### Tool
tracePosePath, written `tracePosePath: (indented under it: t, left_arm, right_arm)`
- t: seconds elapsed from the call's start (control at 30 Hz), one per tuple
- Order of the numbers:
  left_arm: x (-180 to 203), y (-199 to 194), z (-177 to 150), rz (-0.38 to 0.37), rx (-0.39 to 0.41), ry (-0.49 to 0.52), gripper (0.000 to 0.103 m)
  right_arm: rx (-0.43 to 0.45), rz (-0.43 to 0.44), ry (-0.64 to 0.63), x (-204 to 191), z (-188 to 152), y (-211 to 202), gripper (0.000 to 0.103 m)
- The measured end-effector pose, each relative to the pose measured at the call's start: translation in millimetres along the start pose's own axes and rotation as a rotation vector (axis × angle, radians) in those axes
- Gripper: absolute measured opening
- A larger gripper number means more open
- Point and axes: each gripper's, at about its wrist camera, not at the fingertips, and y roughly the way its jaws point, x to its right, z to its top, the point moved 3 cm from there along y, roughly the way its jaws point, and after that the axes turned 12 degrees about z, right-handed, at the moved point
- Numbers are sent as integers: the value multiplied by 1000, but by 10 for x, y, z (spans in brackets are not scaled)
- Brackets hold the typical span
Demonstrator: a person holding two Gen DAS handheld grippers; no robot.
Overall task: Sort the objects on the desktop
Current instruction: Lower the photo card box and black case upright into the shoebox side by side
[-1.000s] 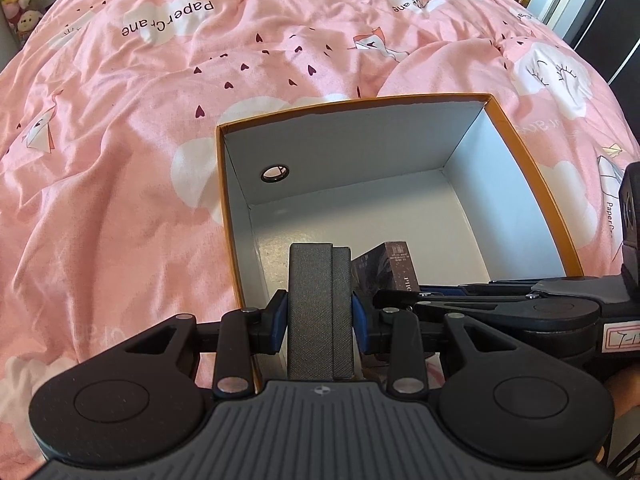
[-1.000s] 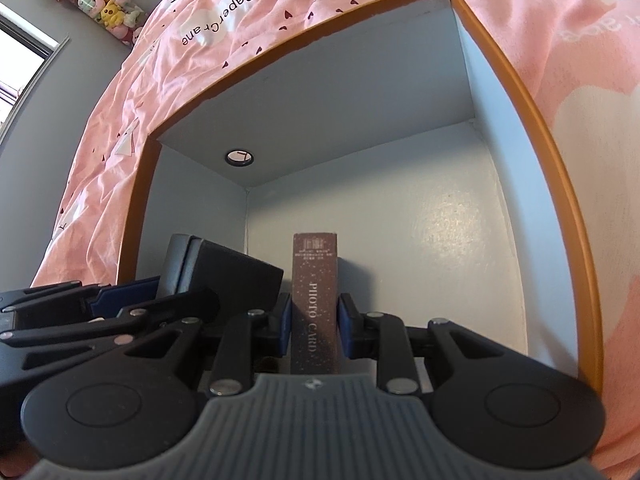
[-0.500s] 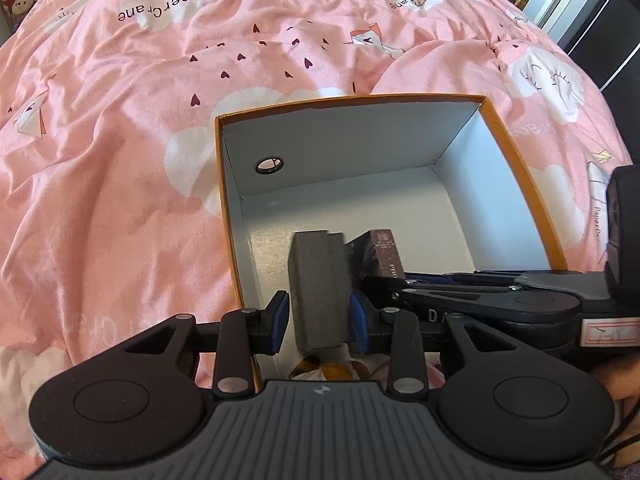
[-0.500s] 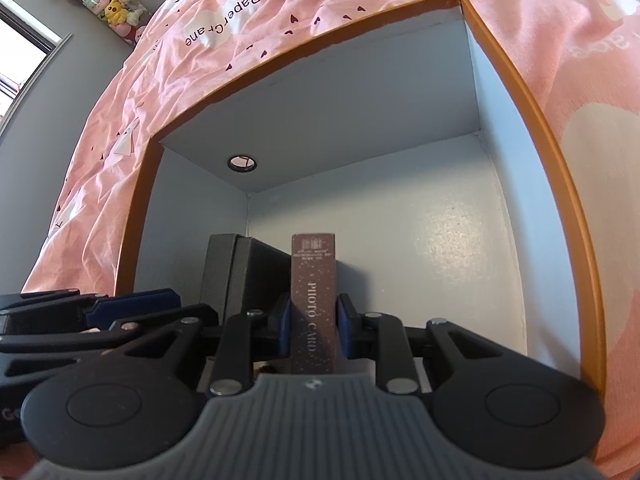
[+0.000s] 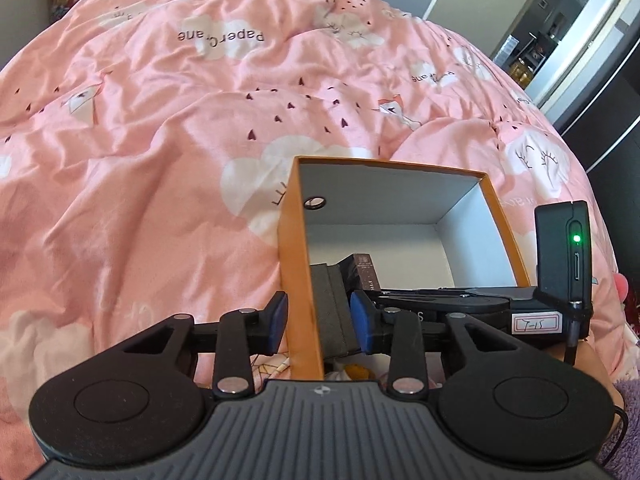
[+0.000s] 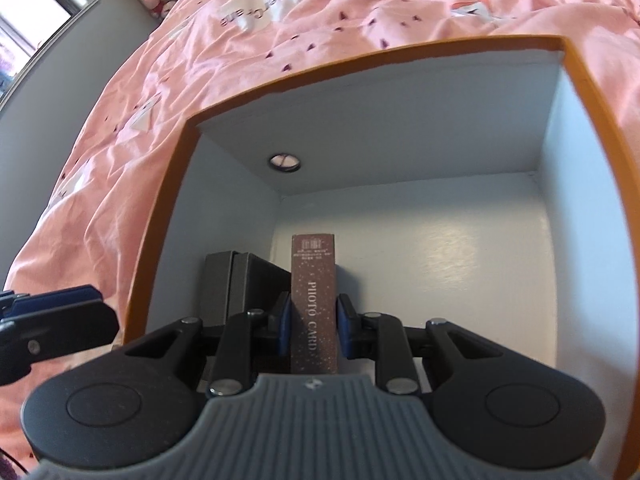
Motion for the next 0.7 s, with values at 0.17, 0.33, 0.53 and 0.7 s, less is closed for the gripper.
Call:
tracePosePath:
  t: [0.17,0.33,0.53,0.7]
  left_arm:
    - [-88,50,-71,-11,-20,-25,37]
    - [-61,112,-113,-25,-41,-27,37]
    - [-60,132,-167,-32,-52,-32,37]
    - [-92,138,-190,-40,-57,-52,37]
  right_arm:
    - [-27,-8,41,-42,-39,8,25]
    - [-48,-15,53,-123,-114,-2,27]
    - [-15,50,82,-54,-126,-48,31]
    - [11,138,143,8,-117,-175,36]
